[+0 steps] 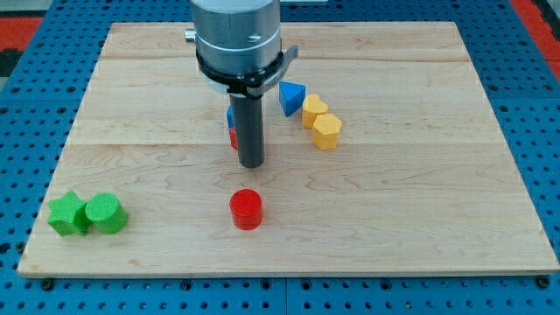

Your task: Move the blue cube a bit right

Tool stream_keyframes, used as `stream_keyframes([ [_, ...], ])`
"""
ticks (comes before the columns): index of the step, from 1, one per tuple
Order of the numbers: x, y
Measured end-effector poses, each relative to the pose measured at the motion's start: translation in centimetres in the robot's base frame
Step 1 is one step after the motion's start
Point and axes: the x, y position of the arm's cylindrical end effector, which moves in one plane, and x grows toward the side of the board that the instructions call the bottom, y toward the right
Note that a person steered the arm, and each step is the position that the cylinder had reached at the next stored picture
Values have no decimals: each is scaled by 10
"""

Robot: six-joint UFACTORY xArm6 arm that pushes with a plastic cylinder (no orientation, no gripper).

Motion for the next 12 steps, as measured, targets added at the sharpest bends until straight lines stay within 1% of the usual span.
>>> stream_keyframes([
  [1, -8, -8],
  [2, 13, -23],
  [3, -6, -81],
  [4, -62, -119],
  [5, -100, -114],
  [7, -103, -66],
  [9, -104, -46],
  [12, -103, -34],
])
